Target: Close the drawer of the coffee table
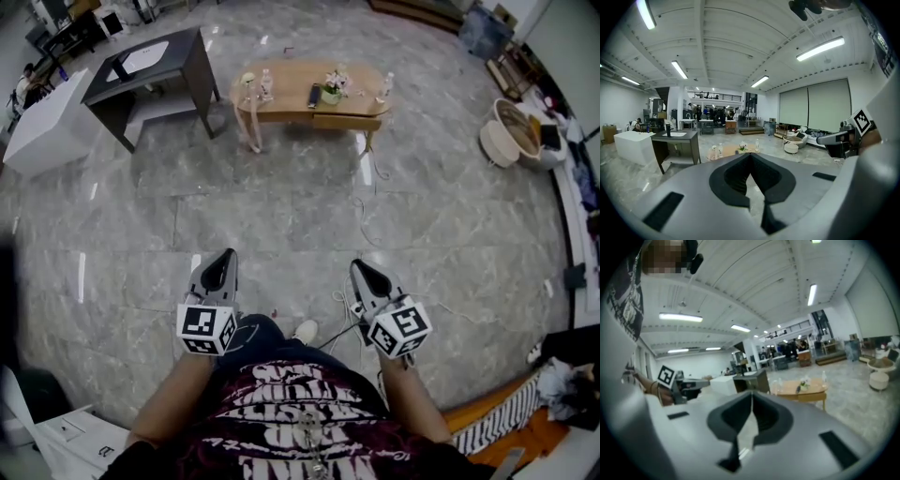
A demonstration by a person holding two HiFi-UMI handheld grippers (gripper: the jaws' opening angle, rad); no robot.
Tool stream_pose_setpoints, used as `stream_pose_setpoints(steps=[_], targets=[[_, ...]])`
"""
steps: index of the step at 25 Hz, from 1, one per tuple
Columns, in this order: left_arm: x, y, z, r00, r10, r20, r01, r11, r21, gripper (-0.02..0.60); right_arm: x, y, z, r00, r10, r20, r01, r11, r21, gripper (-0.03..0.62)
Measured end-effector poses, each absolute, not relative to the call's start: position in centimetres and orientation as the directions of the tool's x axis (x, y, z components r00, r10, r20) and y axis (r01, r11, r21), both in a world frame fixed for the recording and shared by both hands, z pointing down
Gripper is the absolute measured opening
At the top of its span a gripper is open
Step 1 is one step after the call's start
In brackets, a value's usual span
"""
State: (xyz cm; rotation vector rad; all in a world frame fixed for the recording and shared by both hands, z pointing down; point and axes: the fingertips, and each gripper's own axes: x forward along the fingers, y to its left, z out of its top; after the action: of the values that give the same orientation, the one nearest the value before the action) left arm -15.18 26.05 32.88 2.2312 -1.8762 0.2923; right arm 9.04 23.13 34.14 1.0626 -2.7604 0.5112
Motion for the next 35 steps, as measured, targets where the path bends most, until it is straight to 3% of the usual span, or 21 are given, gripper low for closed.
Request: stream_pose_setpoints(steps=[15,35], targets=[[-15.7,19.3,34.2,0.196,-0.93,0.31,-0.98,-0.191,0.048,0.021,9.6,18.2,36.0,-0.701,-0.651,0.292,-0.713,0.65,-0.263,0.035],[-20.6,3.3,32.7,0.294,-0.935,0.198,-0.953,-0.272,0.131,0.02,4.0,6.6,31.8,-0.642,-0.712,0.286,-0.763,0.63,-0.145,0.035]])
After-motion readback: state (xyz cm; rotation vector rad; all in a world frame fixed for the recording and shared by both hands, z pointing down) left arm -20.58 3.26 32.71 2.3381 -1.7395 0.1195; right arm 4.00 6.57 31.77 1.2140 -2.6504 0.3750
